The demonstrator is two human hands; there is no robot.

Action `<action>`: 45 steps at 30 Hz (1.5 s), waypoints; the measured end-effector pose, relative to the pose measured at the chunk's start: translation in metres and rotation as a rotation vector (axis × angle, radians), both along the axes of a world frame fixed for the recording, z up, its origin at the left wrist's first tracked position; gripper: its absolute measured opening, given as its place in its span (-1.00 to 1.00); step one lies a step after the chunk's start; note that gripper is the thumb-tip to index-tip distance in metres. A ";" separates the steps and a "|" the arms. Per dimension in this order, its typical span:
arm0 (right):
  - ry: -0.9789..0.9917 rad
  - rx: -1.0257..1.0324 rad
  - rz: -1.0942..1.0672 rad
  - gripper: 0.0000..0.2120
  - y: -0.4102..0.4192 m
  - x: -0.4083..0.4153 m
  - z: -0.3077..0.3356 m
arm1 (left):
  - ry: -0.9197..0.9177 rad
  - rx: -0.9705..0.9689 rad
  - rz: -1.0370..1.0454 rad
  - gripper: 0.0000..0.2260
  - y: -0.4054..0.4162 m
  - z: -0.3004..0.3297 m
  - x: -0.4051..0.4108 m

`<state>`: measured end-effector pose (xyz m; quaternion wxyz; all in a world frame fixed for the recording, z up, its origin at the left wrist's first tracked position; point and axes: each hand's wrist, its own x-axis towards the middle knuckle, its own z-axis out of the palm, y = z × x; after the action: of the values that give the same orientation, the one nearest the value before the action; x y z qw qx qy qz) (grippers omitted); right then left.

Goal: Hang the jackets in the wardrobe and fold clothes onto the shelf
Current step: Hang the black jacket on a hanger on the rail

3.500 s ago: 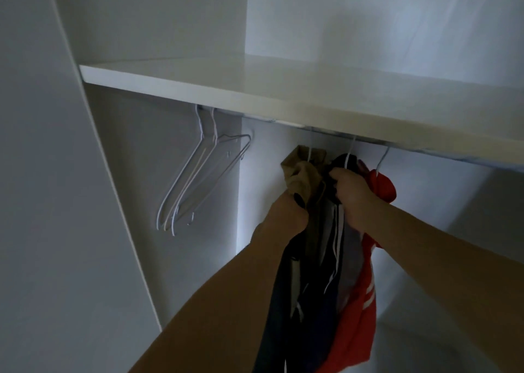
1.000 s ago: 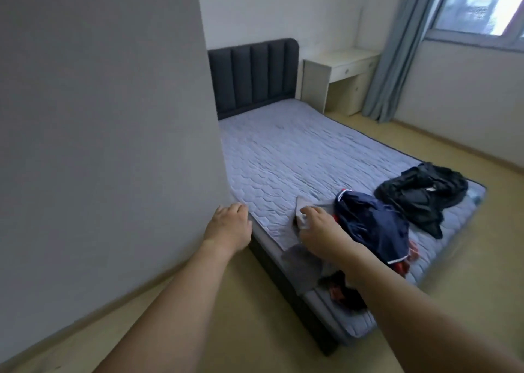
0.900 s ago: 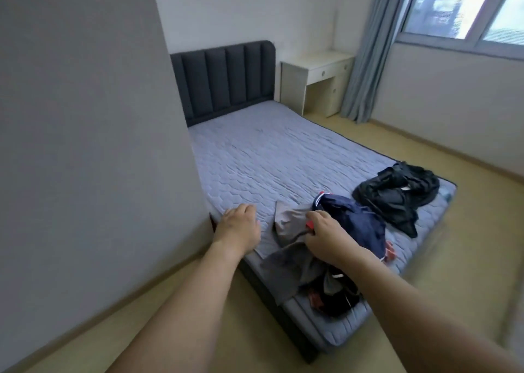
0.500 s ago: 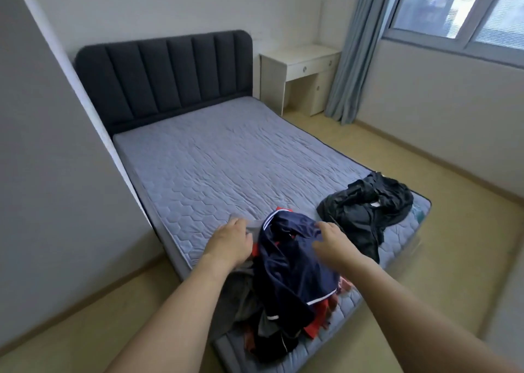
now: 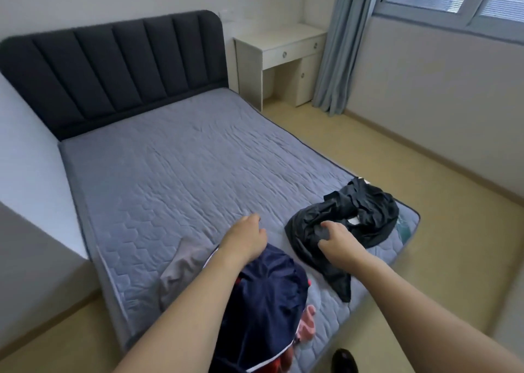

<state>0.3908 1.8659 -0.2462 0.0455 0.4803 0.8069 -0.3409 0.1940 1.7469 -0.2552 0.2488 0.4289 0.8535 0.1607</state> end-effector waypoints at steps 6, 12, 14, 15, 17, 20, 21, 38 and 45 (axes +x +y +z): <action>0.000 -0.083 -0.013 -0.45 0.186 0.056 -0.022 | -0.078 -0.072 0.132 -0.59 0.154 -0.019 0.040; -0.017 -0.132 -0.085 -0.62 0.328 0.094 -0.046 | -0.118 -0.122 0.118 -0.56 0.279 -0.036 0.063; 0.001 -0.136 -0.129 -0.54 0.374 0.098 -0.065 | -0.158 -0.134 0.128 -0.56 0.330 -0.053 0.067; 0.011 -0.145 -0.155 -0.51 0.399 0.100 -0.077 | -0.186 -0.137 0.145 -0.57 0.357 -0.066 0.069; 0.015 -0.178 -0.161 -0.47 0.454 0.100 -0.111 | -0.237 -0.146 0.178 -0.59 0.414 -0.099 0.075; -0.028 -0.204 -0.160 -0.45 0.550 0.098 -0.180 | -0.272 -0.199 0.180 -0.62 0.510 -0.167 0.089; -0.058 -0.205 -0.146 -0.47 0.581 0.096 -0.205 | -0.297 -0.218 0.202 -0.64 0.539 -0.192 0.093; -0.213 -0.415 -0.273 0.01 0.741 0.017 -0.517 | -0.688 -0.251 0.730 -0.82 0.617 -0.455 0.142; -0.309 -0.195 -0.068 -0.73 0.726 0.023 -0.525 | -0.847 -0.239 0.670 -0.82 0.570 -0.397 0.133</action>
<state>0.4139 2.5924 -0.7715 0.2035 0.5472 0.7367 -0.3412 0.3269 2.3169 -0.6524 0.5526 0.0006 0.7807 0.2918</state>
